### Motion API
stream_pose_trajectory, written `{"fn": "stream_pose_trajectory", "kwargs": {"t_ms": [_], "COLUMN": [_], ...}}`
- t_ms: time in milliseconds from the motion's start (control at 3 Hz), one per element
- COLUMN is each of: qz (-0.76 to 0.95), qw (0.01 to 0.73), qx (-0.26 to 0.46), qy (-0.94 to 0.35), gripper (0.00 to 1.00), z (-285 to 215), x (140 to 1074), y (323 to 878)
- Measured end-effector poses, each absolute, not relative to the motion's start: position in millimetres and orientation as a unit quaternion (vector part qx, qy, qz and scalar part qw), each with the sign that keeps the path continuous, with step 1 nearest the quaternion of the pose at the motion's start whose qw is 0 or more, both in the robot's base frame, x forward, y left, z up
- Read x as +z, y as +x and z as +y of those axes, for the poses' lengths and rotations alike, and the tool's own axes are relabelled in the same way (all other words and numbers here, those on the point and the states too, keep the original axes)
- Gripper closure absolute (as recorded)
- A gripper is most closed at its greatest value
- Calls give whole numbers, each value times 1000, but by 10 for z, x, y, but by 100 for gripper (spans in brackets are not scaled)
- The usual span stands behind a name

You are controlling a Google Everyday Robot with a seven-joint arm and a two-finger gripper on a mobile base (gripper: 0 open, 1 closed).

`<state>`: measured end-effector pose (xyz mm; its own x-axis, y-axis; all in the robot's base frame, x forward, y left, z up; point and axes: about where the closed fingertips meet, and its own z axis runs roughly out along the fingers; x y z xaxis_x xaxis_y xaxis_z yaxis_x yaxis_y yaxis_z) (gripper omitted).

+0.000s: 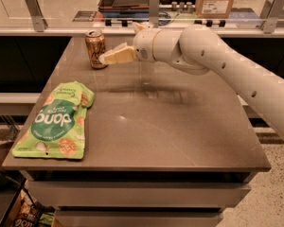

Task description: Knock orange can over

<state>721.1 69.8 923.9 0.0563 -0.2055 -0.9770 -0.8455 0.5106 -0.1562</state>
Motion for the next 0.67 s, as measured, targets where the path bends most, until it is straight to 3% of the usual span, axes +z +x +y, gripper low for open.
{"fn": "stream_pose_trajectory", "kwargs": {"t_ms": [667], "qz": [635], "qw": [575], "qx": [292], "qy": [-425], "gripper": [0], "z": [998], "x": [9134], "y": [7251]}}
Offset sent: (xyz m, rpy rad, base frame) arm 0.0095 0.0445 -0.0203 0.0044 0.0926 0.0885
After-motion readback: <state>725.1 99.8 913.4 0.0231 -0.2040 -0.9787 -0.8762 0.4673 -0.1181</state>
